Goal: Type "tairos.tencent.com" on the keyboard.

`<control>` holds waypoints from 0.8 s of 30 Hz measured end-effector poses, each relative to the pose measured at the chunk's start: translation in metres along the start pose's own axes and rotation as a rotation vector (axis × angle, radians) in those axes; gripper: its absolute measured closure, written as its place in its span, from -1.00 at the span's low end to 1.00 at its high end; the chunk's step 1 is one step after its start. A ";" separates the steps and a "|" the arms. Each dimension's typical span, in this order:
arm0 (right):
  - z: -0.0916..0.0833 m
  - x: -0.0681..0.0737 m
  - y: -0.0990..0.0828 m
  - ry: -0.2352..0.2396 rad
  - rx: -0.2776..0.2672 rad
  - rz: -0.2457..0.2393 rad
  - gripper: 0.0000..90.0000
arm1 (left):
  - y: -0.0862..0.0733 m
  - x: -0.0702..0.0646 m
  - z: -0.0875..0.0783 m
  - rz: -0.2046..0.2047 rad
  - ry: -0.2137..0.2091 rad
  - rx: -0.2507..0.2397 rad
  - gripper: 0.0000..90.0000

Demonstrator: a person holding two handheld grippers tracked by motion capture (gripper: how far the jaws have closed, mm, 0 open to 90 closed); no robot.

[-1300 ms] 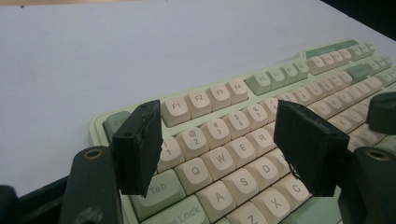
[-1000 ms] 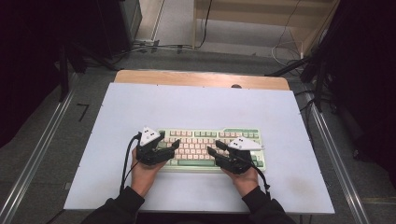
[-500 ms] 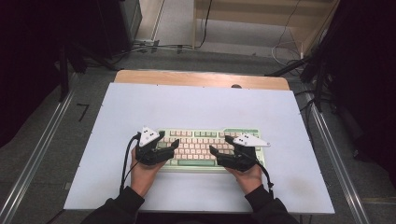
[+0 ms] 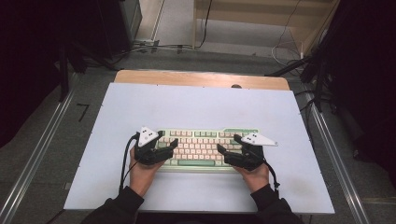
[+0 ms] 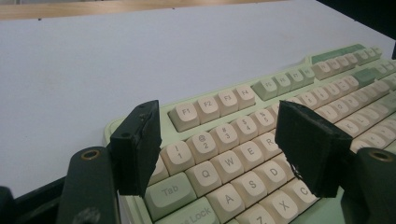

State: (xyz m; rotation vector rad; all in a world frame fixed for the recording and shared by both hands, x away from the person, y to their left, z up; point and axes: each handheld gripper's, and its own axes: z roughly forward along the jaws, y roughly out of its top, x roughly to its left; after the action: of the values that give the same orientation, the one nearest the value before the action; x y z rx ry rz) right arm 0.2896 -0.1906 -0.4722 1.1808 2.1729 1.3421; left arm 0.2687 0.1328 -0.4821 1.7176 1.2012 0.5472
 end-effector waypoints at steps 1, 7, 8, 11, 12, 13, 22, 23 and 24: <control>-0.001 -0.002 0.000 -0.003 -0.002 -0.004 -0.57 | 0.000 0.000 0.000 0.000 -0.001 -0.002 -0.31; -0.009 -0.012 -0.003 -0.030 0.001 -0.009 -0.61 | -0.001 0.007 -0.006 -0.010 0.013 -0.005 -0.32; -0.011 -0.014 -0.003 -0.035 0.001 -0.007 -0.61 | -0.001 0.010 -0.007 -0.010 0.019 -0.002 -0.34; -0.017 -0.021 -0.005 -0.050 -0.002 0.002 -0.61 | -0.003 0.017 -0.011 -0.026 0.035 -0.003 -0.40; -0.019 -0.023 -0.006 -0.056 -0.003 0.004 -0.62 | -0.003 0.019 -0.013 -0.031 0.038 -0.002 -0.40; -0.021 -0.025 -0.006 -0.062 -0.004 0.006 -0.63 | -0.004 0.022 -0.016 -0.034 0.042 -0.002 -0.40; -0.048 -0.054 -0.015 -0.145 -0.019 0.045 -0.62 | -0.015 0.048 -0.043 -0.049 0.153 -0.013 -0.60; -0.052 -0.057 -0.017 -0.157 -0.021 0.052 -0.62 | -0.017 0.051 -0.045 -0.056 0.162 -0.011 -0.61; -0.055 -0.061 -0.018 -0.168 -0.022 0.054 -0.62 | -0.020 0.054 -0.047 -0.063 0.169 -0.009 -0.61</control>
State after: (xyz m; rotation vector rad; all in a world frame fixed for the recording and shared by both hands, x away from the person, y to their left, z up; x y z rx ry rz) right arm 0.2826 -0.2744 -0.4683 1.3031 2.0176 1.2375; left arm 0.2460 0.2038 -0.4855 1.6456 1.3652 0.6692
